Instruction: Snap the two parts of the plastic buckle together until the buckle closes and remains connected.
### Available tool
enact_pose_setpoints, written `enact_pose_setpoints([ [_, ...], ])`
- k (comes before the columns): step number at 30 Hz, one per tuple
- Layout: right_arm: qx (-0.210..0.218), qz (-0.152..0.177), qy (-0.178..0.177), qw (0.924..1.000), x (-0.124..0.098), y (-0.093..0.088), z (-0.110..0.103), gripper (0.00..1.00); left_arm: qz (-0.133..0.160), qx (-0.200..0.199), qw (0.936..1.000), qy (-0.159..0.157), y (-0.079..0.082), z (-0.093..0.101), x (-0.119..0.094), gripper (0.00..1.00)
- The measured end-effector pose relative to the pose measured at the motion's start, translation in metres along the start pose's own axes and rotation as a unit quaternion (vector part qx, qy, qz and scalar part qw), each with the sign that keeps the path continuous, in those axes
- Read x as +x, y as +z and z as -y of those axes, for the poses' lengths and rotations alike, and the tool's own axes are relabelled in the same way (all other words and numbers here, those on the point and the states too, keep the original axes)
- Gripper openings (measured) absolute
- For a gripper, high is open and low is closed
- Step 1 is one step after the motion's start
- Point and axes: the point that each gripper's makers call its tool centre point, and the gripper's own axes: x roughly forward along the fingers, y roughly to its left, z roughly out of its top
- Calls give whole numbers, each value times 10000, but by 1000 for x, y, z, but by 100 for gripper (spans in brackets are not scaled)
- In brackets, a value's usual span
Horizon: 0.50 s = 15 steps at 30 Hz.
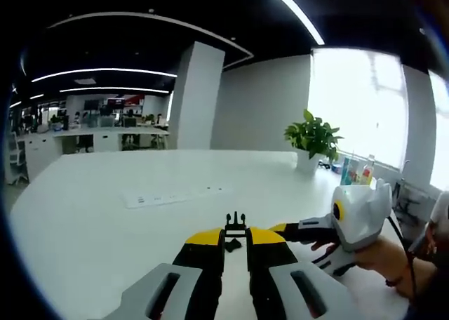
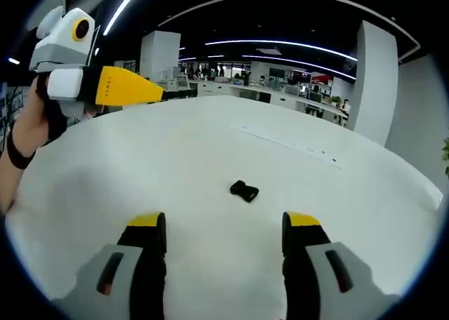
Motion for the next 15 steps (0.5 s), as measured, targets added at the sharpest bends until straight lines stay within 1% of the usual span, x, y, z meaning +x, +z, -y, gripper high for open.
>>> enact_pose_setpoints([
  [5, 99, 52, 53, 9999, 4, 0, 0, 67, 0, -24, 10000, -15, 0, 0, 0, 10],
  [8, 117, 65, 63, 9999, 6, 1, 1, 67, 38, -74, 10000, -44, 2, 0, -2, 10],
  [13, 281, 53, 116, 9995, 9, -1, 4, 68, 92, -134, 9998, -81, 5, 0, -3, 10],
  [15, 267, 52, 89, 9996, 11, 0, 6, 67, 103, -219, 9996, -163, 6, 2, -3, 10],
])
